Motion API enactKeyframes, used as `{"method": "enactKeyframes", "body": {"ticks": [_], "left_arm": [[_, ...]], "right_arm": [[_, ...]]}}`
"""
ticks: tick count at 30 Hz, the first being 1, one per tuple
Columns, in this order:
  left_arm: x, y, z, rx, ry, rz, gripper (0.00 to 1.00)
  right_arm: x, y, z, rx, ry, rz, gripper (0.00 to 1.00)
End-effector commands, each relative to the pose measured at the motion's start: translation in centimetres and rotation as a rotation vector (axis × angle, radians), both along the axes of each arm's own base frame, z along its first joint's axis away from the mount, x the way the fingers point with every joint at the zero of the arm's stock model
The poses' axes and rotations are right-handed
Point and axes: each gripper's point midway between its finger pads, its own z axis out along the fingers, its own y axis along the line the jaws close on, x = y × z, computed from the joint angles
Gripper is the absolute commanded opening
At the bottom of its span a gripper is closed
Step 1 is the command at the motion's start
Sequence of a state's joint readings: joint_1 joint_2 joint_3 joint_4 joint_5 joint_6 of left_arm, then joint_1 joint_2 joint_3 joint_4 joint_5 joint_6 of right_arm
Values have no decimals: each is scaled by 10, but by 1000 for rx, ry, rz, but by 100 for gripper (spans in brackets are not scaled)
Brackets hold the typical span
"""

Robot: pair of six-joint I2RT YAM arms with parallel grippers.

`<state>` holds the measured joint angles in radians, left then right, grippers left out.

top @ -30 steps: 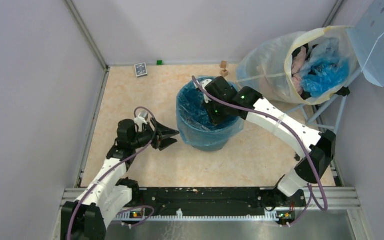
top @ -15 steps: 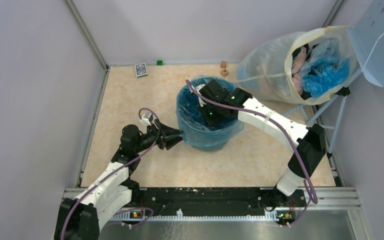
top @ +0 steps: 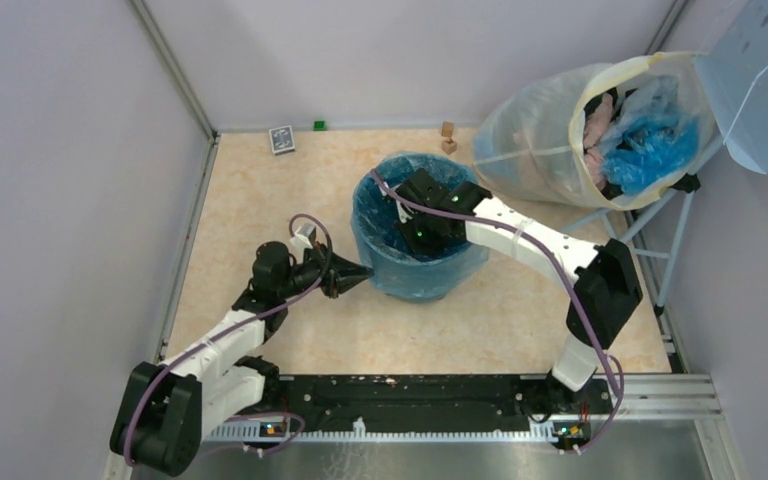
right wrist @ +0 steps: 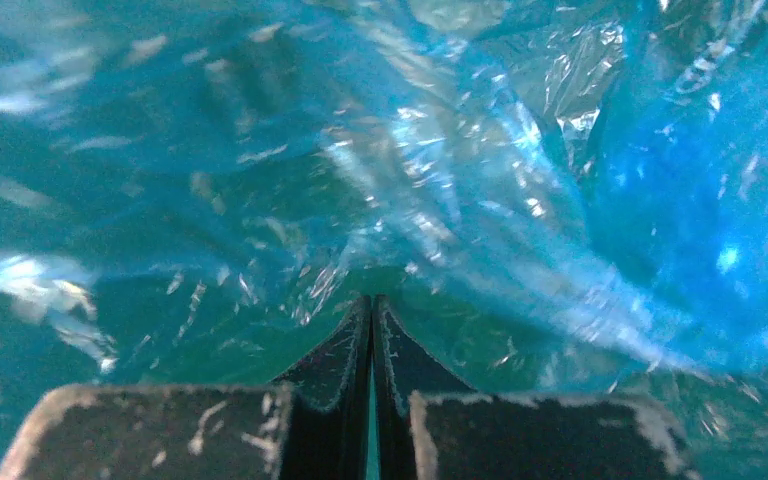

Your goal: Put the trash bags into the trash bin

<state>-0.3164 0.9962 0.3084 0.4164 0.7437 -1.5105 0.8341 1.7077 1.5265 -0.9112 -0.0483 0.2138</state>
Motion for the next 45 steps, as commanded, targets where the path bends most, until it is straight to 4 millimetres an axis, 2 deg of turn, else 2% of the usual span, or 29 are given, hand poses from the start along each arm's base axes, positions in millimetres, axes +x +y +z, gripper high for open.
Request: {"method": "enactKeyframes", "body": {"ticks": [1,10,18,31,39,45], "left_arm": [[5,-4,18,6,-106,-25,0],[6,-5,3,72,-101,-54,0],[17,-8,22,104,-175,-80,1],[12,-6,45,74,-222,-60,8],[13,-3,70,64,-305,-30,12],[15,-4,79,62,-324,-32,15]], "right_arm": [[7,-1,-14,17,58,-48,0],[14,-22,-51,-66,177,-131,0],[12,-36,-77,-130,218,-155,0],[15,-35,-96,-126,252,-153,0],[20,-37,-84,-106,207,-158,0],[20,-44,-103,-144,227,-158,0]]}}
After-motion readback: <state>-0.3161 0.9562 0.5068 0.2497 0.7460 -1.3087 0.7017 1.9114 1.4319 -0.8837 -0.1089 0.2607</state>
